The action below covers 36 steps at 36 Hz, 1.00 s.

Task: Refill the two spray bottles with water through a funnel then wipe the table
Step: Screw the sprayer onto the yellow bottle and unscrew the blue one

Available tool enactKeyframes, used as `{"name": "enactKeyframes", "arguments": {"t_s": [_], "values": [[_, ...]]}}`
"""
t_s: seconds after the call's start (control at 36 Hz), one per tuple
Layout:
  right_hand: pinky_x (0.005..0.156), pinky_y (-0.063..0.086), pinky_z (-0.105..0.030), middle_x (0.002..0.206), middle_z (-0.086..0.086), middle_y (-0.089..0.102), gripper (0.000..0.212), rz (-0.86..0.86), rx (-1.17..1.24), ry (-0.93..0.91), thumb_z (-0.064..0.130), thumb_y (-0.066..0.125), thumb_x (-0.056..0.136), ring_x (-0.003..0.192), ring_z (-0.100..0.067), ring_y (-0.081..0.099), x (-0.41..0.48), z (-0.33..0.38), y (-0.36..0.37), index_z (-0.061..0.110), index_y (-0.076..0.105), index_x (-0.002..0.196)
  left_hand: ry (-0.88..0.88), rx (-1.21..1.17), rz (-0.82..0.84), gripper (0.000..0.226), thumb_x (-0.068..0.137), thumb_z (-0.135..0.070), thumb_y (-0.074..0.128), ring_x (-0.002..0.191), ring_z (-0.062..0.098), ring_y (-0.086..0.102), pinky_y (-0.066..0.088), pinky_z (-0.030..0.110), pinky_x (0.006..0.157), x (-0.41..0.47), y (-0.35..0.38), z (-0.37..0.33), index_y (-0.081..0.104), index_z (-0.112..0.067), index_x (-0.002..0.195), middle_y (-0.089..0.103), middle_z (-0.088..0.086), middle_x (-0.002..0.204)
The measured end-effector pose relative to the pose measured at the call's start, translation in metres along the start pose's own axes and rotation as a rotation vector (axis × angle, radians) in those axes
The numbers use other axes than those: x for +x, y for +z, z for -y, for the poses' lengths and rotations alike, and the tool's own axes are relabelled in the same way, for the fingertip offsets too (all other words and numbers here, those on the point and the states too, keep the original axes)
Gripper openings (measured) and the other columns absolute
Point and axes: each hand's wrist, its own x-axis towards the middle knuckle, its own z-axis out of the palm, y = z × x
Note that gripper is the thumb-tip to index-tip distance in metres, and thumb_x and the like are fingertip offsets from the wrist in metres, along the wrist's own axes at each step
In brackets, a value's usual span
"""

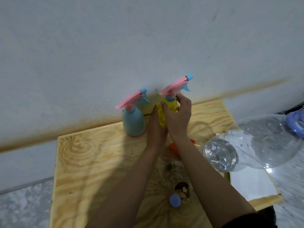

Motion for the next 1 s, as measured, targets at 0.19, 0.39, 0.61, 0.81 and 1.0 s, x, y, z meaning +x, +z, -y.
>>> {"name": "enactKeyframes", "arguments": {"t_s": [0.19, 0.39, 0.61, 0.81, 1.0], "values": [[0.091, 0.030, -0.005, 0.117, -0.016, 0.053, 0.048, 0.020, -0.044, -0.038, 0.007, 0.065, 0.075, 0.108, -0.012, 0.042, -0.022, 0.004, -0.011, 0.000, 0.051, 0.120, -0.051, 0.022, 0.046, 0.065, 0.088, -0.051, 0.039, 0.126, 0.022, 0.045, 0.038, 0.039, 0.104, -0.020, -0.007, 0.012, 0.043, -0.004, 0.133, 0.050, 0.012, 0.135], [0.086, 0.046, -0.032, 0.101, -0.010, 0.056, 0.029, 0.015, -0.047, -0.119, 0.000, 0.061, 0.078, 0.097, -0.020, 0.054, -0.054, 0.012, -0.014, 0.002, 0.056, 0.106, -0.044, 0.020, -0.198, 0.028, 0.087, -0.017, 0.062, 0.090, 0.017, 0.055, 0.047, 0.032, 0.078, -0.068, -0.048, 0.039, 0.059, -0.004, 0.112, 0.056, 0.006, 0.102], [0.088, 0.036, -0.017, 0.109, -0.015, 0.064, 0.039, 0.401, -0.142, -0.205, 0.027, 0.052, 0.084, 0.101, -0.027, 0.058, -0.061, 0.035, 0.028, 0.000, 0.059, 0.112, -0.027, 0.240, -0.231, 0.068, 0.079, -0.024, 0.073, 0.113, 0.021, 0.045, 0.038, 0.026, 0.086, -0.038, -0.088, 0.051, 0.039, -0.002, 0.134, 0.046, 0.014, 0.130], [0.078, 0.036, -0.016, 0.104, -0.005, 0.060, 0.029, 0.435, -0.090, -0.125, 0.027, 0.062, 0.088, 0.091, -0.009, 0.049, -0.052, 0.035, 0.058, 0.008, 0.055, 0.108, 0.081, 0.295, -0.118, 0.074, 0.083, -0.046, 0.040, 0.121, 0.026, 0.046, 0.039, 0.031, 0.105, -0.010, -0.082, 0.065, 0.032, 0.003, 0.138, 0.044, 0.018, 0.134], [0.071, 0.043, -0.023, 0.098, -0.005, 0.066, 0.024, 0.400, -0.003, -0.049, 0.026, 0.065, 0.086, 0.088, -0.018, 0.061, -0.050, 0.034, 0.061, 0.009, 0.059, 0.102, 0.096, 0.152, -0.179, 0.068, 0.085, -0.038, 0.045, 0.120, 0.026, 0.046, 0.036, 0.030, 0.104, -0.009, -0.077, 0.066, 0.035, 0.005, 0.136, 0.046, 0.020, 0.131]]}}
